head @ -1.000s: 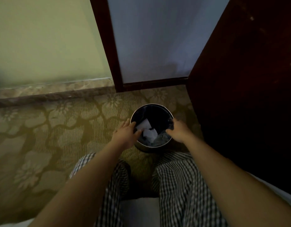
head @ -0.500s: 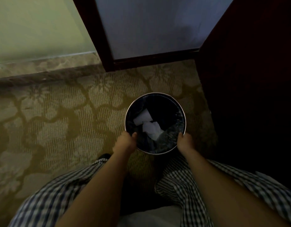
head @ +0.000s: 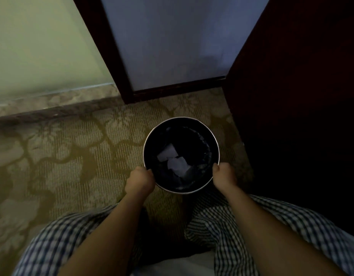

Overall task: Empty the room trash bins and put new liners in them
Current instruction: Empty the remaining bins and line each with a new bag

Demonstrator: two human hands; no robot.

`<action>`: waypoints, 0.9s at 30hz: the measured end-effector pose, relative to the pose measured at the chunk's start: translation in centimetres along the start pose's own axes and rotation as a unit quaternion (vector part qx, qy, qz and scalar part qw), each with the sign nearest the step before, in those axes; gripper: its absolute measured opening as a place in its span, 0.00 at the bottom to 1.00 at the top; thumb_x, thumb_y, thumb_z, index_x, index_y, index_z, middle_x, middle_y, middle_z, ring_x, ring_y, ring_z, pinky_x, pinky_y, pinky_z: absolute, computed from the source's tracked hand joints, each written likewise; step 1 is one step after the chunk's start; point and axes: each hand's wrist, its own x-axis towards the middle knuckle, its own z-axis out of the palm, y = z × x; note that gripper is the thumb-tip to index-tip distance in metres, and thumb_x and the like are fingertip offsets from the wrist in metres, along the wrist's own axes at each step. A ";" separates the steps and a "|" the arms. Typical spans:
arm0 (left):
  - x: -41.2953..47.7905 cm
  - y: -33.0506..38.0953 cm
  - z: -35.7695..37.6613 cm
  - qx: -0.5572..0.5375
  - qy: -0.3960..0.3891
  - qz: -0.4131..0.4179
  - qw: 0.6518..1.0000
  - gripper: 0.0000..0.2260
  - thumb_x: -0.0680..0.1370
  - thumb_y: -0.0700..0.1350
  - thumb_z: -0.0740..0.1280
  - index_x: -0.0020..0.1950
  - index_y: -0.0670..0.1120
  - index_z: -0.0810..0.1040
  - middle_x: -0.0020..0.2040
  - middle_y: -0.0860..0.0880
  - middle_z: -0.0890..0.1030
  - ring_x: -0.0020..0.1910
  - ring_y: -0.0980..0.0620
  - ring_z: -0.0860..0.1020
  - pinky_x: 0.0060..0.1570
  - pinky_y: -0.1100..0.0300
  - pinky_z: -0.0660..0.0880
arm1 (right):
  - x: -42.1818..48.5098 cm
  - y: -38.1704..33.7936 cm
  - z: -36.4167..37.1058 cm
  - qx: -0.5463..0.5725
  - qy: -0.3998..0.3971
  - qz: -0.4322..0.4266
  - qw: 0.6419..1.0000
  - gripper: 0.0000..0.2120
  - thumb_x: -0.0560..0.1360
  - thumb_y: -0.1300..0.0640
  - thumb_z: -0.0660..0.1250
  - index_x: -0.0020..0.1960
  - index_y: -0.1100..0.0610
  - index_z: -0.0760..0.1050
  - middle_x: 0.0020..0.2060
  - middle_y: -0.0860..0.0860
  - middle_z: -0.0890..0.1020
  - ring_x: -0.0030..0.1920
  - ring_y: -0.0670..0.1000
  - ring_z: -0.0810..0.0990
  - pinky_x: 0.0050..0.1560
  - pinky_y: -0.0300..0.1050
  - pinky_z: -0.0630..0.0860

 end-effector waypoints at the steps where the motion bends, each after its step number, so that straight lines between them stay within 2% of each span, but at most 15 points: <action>1: -0.9 0.1 -0.7 -0.001 0.006 0.012 1.000 0.14 0.81 0.47 0.58 0.51 0.37 0.76 0.50 0.38 0.79 0.50 0.38 0.78 0.42 0.55 0.71 | -0.7 -0.3 -0.8 -0.003 0.002 -0.010 1.000 0.17 0.81 0.58 0.57 0.52 0.72 0.77 0.53 0.69 0.79 0.54 0.65 0.78 0.45 0.47 0.69; 4: -4.3 0.2 -2.6 -0.002 0.042 0.049 0.998 0.15 0.81 0.48 0.58 0.47 0.38 0.77 0.47 0.39 0.80 0.48 0.39 0.78 0.41 0.55 0.70 | -3.1 -1.0 -3.2 -0.009 0.008 -0.047 0.999 0.17 0.81 0.58 0.57 0.45 0.70 0.77 0.49 0.70 0.79 0.51 0.65 0.78 0.41 0.45 0.65; 8: -8.7 -0.3 -4.7 -0.006 0.084 0.099 0.992 0.15 0.81 0.48 0.58 0.40 0.41 0.76 0.43 0.40 0.80 0.45 0.38 0.79 0.39 0.57 0.68 | -6.9 -1.7 -6.2 -0.043 0.037 -0.092 0.994 0.18 0.81 0.57 0.56 0.49 0.70 0.77 0.48 0.67 0.80 0.50 0.64 0.78 0.41 0.47 0.67; 12: -12.7 -1.2 -6.5 0.002 0.120 0.130 0.984 0.15 0.81 0.47 0.57 0.39 0.43 0.76 0.37 0.45 0.76 0.43 0.41 0.79 0.37 0.57 0.66 | -10.2 -1.9 -8.1 -0.044 0.054 -0.132 0.989 0.18 0.81 0.56 0.56 0.45 0.69 0.76 0.45 0.66 0.79 0.47 0.63 0.78 0.40 0.45 0.64; 15: -15.5 -1.9 -8.0 -0.013 0.155 0.144 0.977 0.15 0.82 0.45 0.56 0.38 0.44 0.75 0.38 0.45 0.76 0.37 0.47 0.73 0.36 0.58 0.64 | -12.2 -2.0 -8.9 -0.046 0.076 -0.158 0.983 0.18 0.81 0.55 0.56 0.37 0.64 0.73 0.40 0.64 0.78 0.43 0.61 0.77 0.39 0.46 0.66; 17: -17.0 -2.3 -8.9 -0.053 0.164 0.164 0.971 0.16 0.82 0.45 0.57 0.40 0.42 0.78 0.37 0.46 0.77 0.33 0.52 0.71 0.31 0.58 0.62 | -13.4 -2.3 -9.6 -0.049 0.089 -0.178 0.979 0.20 0.81 0.55 0.56 0.31 0.59 0.67 0.35 0.61 0.76 0.39 0.59 0.76 0.38 0.47 0.67; 20: -18.7 -2.7 -9.9 -0.092 0.178 0.185 0.962 0.17 0.82 0.46 0.57 0.38 0.43 0.79 0.35 0.48 0.78 0.29 0.59 0.69 0.28 0.64 0.63 | -15.1 -3.2 -10.7 -0.055 0.108 -0.205 0.971 0.22 0.80 0.54 0.56 0.28 0.56 0.64 0.32 0.59 0.75 0.37 0.60 0.76 0.37 0.49 0.68; 24: -19.9 -3.7 -11.8 -0.153 0.210 0.206 0.943 0.17 0.82 0.46 0.59 0.40 0.42 0.82 0.37 0.47 0.83 0.35 0.52 0.78 0.34 0.59 0.70 | -17.1 -5.1 -11.4 -0.056 0.107 -0.229 0.966 0.22 0.80 0.55 0.57 0.27 0.56 0.63 0.28 0.55 0.71 0.34 0.58 0.74 0.36 0.47 0.66; 27: -20.3 -4.4 -13.7 -0.172 0.271 0.210 0.923 0.18 0.82 0.47 0.58 0.41 0.42 0.83 0.37 0.47 0.84 0.39 0.48 0.81 0.42 0.52 0.75 | -18.3 -7.4 -11.3 -0.027 0.097 -0.233 0.967 0.22 0.80 0.55 0.57 0.27 0.57 0.65 0.27 0.54 0.71 0.32 0.56 0.73 0.33 0.46 0.66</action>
